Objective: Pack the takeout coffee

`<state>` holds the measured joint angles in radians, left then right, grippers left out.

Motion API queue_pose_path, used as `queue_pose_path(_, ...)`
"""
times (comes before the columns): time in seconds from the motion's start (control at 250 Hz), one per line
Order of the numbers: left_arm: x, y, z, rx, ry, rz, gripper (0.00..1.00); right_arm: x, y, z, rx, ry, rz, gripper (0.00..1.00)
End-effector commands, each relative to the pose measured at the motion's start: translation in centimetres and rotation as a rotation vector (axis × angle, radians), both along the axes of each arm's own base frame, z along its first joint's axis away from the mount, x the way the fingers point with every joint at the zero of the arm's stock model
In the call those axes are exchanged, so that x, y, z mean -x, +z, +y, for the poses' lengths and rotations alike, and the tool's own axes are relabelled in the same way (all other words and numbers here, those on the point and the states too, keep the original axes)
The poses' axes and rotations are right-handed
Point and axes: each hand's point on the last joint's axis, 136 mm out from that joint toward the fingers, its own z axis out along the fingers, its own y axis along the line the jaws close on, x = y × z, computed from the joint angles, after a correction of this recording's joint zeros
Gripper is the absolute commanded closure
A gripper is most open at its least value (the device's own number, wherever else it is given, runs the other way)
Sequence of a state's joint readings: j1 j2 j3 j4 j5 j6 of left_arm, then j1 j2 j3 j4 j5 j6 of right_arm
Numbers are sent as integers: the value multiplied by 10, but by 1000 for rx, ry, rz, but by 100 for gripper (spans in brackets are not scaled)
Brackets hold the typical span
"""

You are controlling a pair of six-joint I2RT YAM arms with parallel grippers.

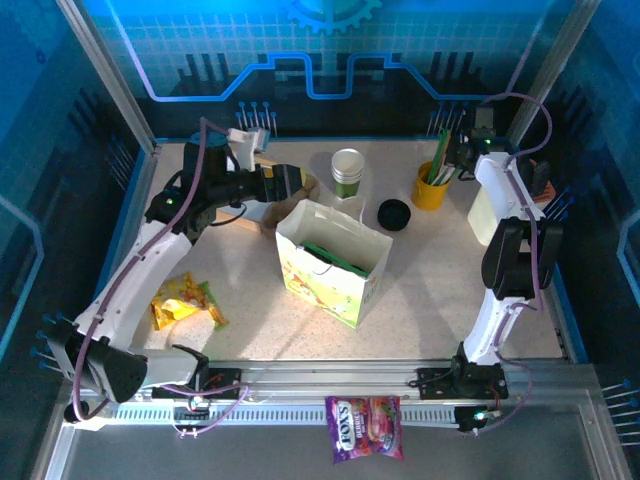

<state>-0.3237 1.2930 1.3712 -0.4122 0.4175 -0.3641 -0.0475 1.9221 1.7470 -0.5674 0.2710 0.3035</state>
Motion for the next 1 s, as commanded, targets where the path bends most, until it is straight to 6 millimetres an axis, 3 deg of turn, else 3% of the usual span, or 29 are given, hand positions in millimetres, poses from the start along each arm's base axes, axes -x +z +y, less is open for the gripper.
queue_pose_path(0.0, 6, 7, -4, 10, -36, -37, 20, -7, 14, -4, -22, 9, -42, 92)
queue_pose_path(0.551, 6, 5, -4, 6, -38, -36, 20, 20, 90, 25, -74, 120, -187, 97)
queue_pose_path(0.999, 7, 5, -2, 1, -35, -44, 20, 51, 177, 40, 11, 197, -349, 97)
